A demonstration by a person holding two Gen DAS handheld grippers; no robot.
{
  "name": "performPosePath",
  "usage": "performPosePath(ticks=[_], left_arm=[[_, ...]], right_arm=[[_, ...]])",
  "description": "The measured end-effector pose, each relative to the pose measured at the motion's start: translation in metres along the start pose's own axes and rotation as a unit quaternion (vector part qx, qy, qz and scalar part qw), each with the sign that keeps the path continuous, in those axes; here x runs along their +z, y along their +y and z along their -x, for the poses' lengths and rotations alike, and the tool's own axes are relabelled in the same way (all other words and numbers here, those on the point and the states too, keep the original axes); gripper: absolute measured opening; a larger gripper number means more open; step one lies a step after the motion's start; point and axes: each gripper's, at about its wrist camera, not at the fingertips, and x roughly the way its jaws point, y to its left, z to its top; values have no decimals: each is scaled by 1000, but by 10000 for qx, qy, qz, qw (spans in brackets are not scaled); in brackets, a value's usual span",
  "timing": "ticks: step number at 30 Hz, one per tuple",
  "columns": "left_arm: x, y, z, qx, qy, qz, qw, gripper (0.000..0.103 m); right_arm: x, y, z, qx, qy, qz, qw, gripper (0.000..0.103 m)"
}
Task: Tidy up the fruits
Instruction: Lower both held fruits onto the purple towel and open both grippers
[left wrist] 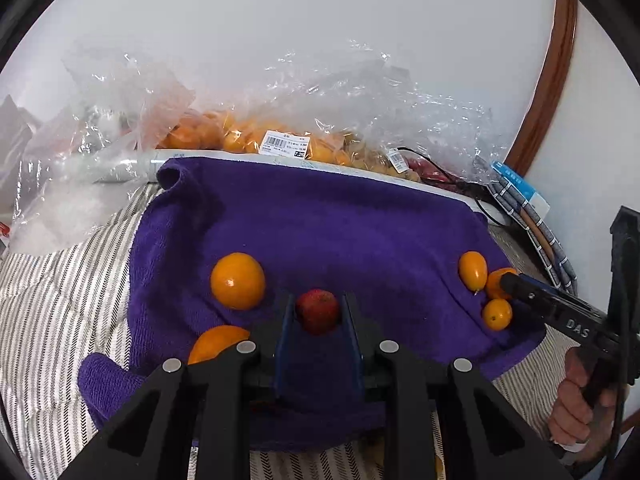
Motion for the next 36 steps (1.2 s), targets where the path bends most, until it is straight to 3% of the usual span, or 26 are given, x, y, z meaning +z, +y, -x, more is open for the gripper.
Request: performPosePath(ticks=[7,10,22,24,29,36], left_arm=[[0,0,1,120,-62,-42,9999,23],[0,-2,1,191,-77,-95,9997,23],[0,1,2,93,-75,-3,9999,24],[0,1,2,53,-73,7,10000,27],[0,0,8,-39,-150,48,9999,46],[2,9,28,-71,-607,192,9979,54]], right_arm=[[-3,7,7,-66,-159,223,9996,58],[-6,6,14,-181,-333,224,9990,69],[-4,1,31,-547,-739,144,9957,71],[-4,1,38,-580,-705,2,9958,71],[-21,9,64,-608,-640,-89,9961,71],[-62,38,76,-427,-183,109,9989,71]])
